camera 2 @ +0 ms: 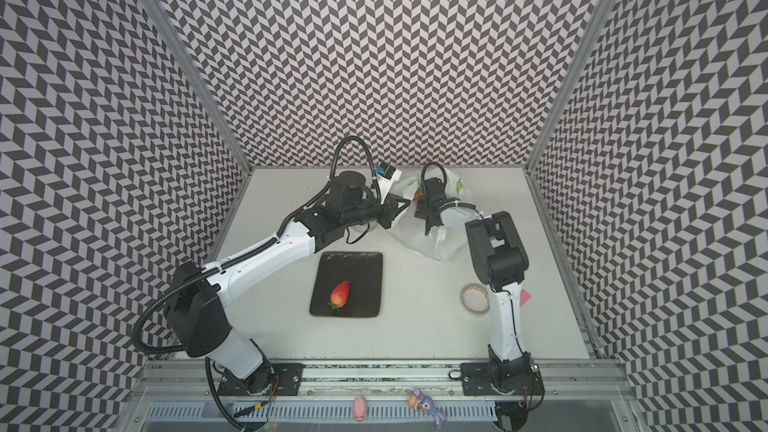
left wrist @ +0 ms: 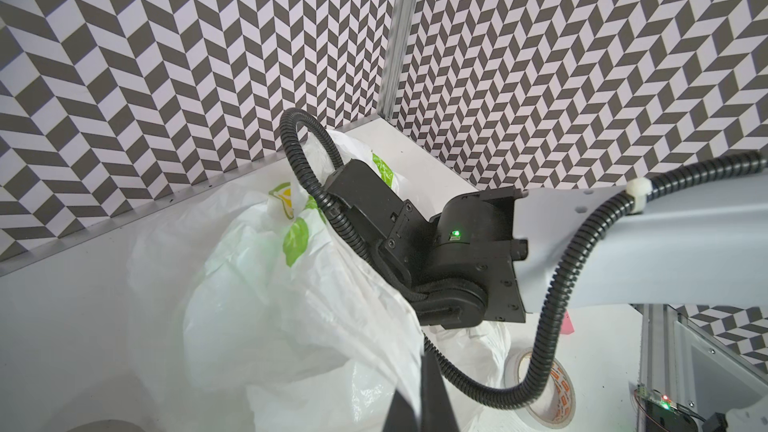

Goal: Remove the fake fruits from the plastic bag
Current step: 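Close the right gripper on the green pear inside the bag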

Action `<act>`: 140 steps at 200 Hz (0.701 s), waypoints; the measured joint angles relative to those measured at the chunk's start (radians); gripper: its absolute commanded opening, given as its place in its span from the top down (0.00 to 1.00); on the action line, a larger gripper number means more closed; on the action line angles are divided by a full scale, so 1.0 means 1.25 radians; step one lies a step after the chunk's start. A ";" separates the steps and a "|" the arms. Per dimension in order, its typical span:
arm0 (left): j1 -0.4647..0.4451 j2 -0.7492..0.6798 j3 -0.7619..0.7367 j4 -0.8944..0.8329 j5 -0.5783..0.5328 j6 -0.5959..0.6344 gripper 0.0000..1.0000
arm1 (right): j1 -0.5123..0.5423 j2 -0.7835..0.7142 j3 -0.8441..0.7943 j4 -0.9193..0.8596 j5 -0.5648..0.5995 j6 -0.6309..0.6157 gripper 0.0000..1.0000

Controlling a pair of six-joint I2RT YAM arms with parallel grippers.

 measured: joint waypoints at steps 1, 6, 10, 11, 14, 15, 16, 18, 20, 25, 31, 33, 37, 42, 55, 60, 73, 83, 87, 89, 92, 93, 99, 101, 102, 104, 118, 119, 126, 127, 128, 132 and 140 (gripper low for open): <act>0.000 0.000 0.000 0.000 0.000 0.000 1.00 | 0.000 0.000 0.000 0.000 0.000 0.001 0.25; 0.000 -0.001 0.000 0.000 -0.003 0.000 1.00 | 0.000 0.000 0.000 -0.001 -0.001 -0.001 0.26; 0.000 -0.002 0.000 0.000 -0.006 -0.001 1.00 | 0.000 0.000 0.000 0.000 -0.002 0.001 0.28; 0.000 -0.002 0.000 0.000 -0.006 -0.001 1.00 | 0.000 0.000 0.000 0.000 -0.002 0.001 0.28; 0.000 -0.002 0.000 0.000 -0.009 -0.002 1.00 | 0.000 -0.001 0.000 0.000 -0.002 -0.001 0.29; 0.000 -0.002 0.000 0.000 -0.010 -0.003 1.00 | 0.000 -0.001 0.000 0.000 -0.003 0.001 0.30; 0.000 -0.002 0.000 0.000 -0.011 -0.003 1.00 | 0.000 -0.001 0.000 0.000 -0.003 0.001 0.30; 0.000 -0.003 0.000 0.000 -0.012 -0.003 1.00 | 0.000 -0.001 0.000 0.000 -0.005 0.000 0.31; 0.001 -0.004 0.000 0.000 -0.012 -0.004 1.00 | 0.000 -0.002 -0.001 0.000 -0.006 -0.001 0.32; 0.002 -0.005 0.000 0.000 -0.016 -0.007 1.00 | 0.000 -0.004 -0.002 0.001 -0.009 0.000 0.34; 0.003 -0.007 -0.002 0.001 -0.019 -0.013 1.00 | 0.000 -0.009 -0.009 0.004 -0.013 -0.001 0.38; 0.004 -0.008 -0.003 0.001 -0.020 -0.014 1.00 | 0.000 -0.013 -0.012 0.006 -0.014 -0.002 0.40; 0.005 -0.010 -0.004 0.001 -0.022 -0.018 1.00 | 0.000 -0.019 -0.020 0.008 -0.017 -0.003 0.45; 0.009 -0.011 -0.006 0.002 -0.025 -0.023 1.00 | 0.000 -0.031 -0.031 0.010 -0.021 -0.006 0.50; 0.016 -0.017 -0.011 0.005 -0.031 -0.037 1.00 | -0.001 -0.069 -0.063 0.014 -0.031 -0.022 0.59; 0.019 -0.019 -0.013 0.006 -0.033 -0.041 1.00 | -0.002 -0.085 -0.075 0.018 -0.034 -0.025 0.61; 0.028 -0.022 -0.020 0.013 -0.038 -0.056 1.00 | -0.002 -0.129 -0.105 0.031 -0.042 -0.043 0.62; 0.035 -0.023 -0.023 0.017 -0.039 -0.066 1.00 | -0.002 -0.161 -0.130 0.048 -0.053 -0.055 0.62; 0.038 -0.023 -0.024 0.019 -0.041 -0.070 1.00 | -0.002 -0.176 -0.142 0.055 -0.056 -0.060 0.62; 0.039 -0.023 -0.025 0.020 -0.041 -0.072 1.00 | -0.002 -0.183 -0.149 0.061 -0.058 -0.063 0.63; 0.041 -0.023 -0.026 0.020 -0.042 -0.074 1.00 | -0.002 -0.193 -0.160 0.067 -0.063 -0.066 0.63; 0.041 -0.023 -0.026 0.020 -0.042 -0.075 1.00 | -0.002 -0.196 -0.162 0.070 -0.064 -0.067 0.63; 0.044 -0.023 -0.027 0.021 -0.044 -0.079 1.00 | -0.002 -0.220 -0.187 0.085 -0.073 -0.074 0.63; 0.045 -0.023 -0.027 0.022 -0.044 -0.081 1.00 | -0.002 -0.227 -0.196 0.091 -0.074 -0.078 0.63; 0.045 -0.023 -0.027 0.022 -0.045 -0.081 1.00 | -0.002 -0.230 -0.199 0.093 -0.076 -0.078 0.63; 0.046 -0.023 -0.027 0.022 -0.045 -0.083 1.00 | -0.002 -0.238 -0.208 0.098 -0.081 -0.081 0.63; 0.053 -0.023 -0.028 0.023 -0.048 -0.090 1.00 | -0.002 -0.284 -0.265 0.128 -0.105 -0.101 0.64; 0.053 -0.023 -0.028 0.023 -0.048 -0.090 1.00 | -0.002 -0.288 -0.270 0.131 -0.109 -0.103 0.63; 0.055 -0.023 -0.029 0.026 -0.050 -0.093 1.00 | -0.002 -0.308 -0.294 0.146 -0.125 -0.115 0.64; 0.055 -0.023 -0.029 0.026 -0.050 -0.094 1.00 | -0.002 -0.309 -0.297 0.147 -0.126 -0.117 0.64; 0.055 -0.023 -0.029 0.027 -0.050 -0.094 1.00 | -0.002 -0.313 -0.302 0.149 -0.126 -0.119 0.65; 0.056 -0.023 -0.029 0.028 -0.050 -0.097 1.00 | -0.002 -0.321 -0.315 0.157 -0.137 -0.127 0.65; 0.056 -0.023 -0.029 0.031 -0.050 -0.102 1.00 | -0.002 -0.337 -0.337 0.168 -0.152 -0.138 0.66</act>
